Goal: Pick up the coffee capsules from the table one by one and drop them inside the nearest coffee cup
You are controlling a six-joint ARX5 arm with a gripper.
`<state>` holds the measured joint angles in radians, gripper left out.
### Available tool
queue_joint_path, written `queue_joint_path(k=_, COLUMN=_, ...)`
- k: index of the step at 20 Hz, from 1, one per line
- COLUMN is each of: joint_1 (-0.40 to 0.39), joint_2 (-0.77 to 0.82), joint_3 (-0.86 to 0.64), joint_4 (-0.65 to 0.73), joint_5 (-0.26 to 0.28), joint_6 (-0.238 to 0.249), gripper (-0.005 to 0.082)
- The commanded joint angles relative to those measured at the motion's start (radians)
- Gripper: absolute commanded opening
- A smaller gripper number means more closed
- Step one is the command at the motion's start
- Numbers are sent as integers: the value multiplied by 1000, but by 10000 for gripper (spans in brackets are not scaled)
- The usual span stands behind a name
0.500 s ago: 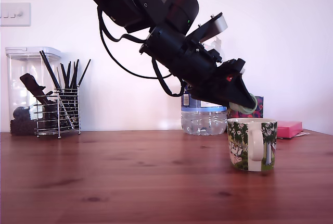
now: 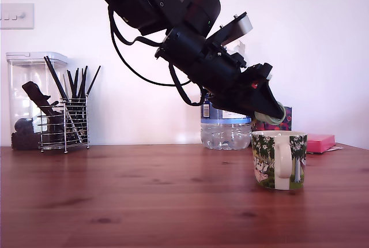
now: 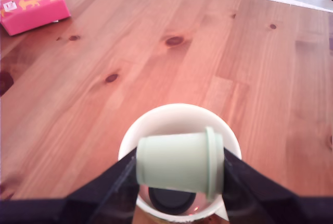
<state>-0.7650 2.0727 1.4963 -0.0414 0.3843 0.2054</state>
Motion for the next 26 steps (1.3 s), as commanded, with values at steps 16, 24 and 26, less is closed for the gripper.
queue_joint_path(k=16, joint_1=-3, joint_2=14, joint_3=8, joint_4=5, joint_5=-34, joint_6=-9, gripper=769)
queue_joint_path(k=24, joint_1=6, joint_2=-76, joint_3=8, joint_4=-44, joint_5=-70, joint_6=-23, gripper=-11)
queue_joint_path(k=26, joint_1=14, joint_2=-123, joint_3=8, joint_4=-100, joint_5=-87, joint_6=-23, gripper=-11)
